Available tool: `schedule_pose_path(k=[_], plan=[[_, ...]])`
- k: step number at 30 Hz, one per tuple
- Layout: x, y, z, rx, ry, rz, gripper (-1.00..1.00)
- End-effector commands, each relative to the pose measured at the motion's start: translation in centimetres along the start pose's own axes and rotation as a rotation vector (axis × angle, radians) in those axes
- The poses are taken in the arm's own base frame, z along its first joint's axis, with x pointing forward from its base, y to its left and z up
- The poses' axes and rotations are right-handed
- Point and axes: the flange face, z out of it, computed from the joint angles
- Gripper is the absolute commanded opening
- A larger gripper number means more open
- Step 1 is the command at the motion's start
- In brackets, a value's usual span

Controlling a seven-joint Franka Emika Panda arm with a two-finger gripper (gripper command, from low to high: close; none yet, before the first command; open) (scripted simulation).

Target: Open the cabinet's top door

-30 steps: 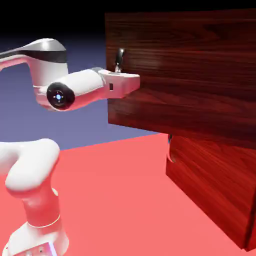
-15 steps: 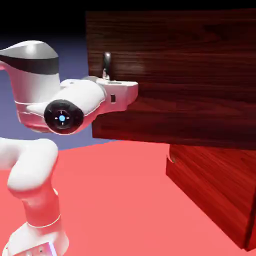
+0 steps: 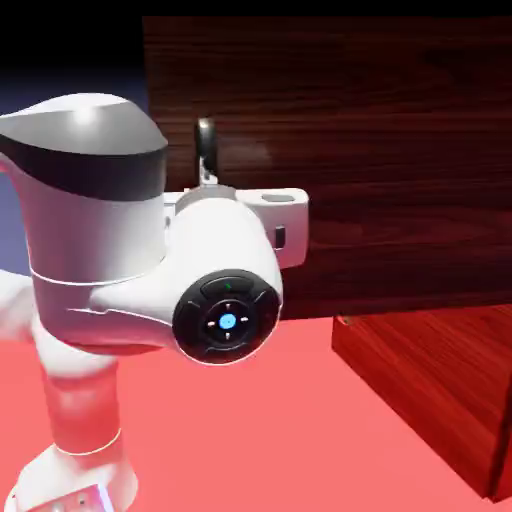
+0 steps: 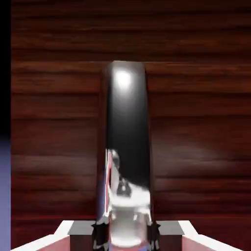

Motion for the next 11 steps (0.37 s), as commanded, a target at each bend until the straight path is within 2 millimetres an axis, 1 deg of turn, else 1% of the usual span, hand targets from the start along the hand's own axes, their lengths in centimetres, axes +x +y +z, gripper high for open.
schedule_pose_path(k=[1,7,11], plan=[[0.2,0.2,-0.8,0.012,-0.012,0.0,-1.0],[1.4,1.4,-5.3,0.081,-0.082,0.0,-1.0],[2.3,2.3,-7.8,0.123,-0.122,0.0,-1.0]])
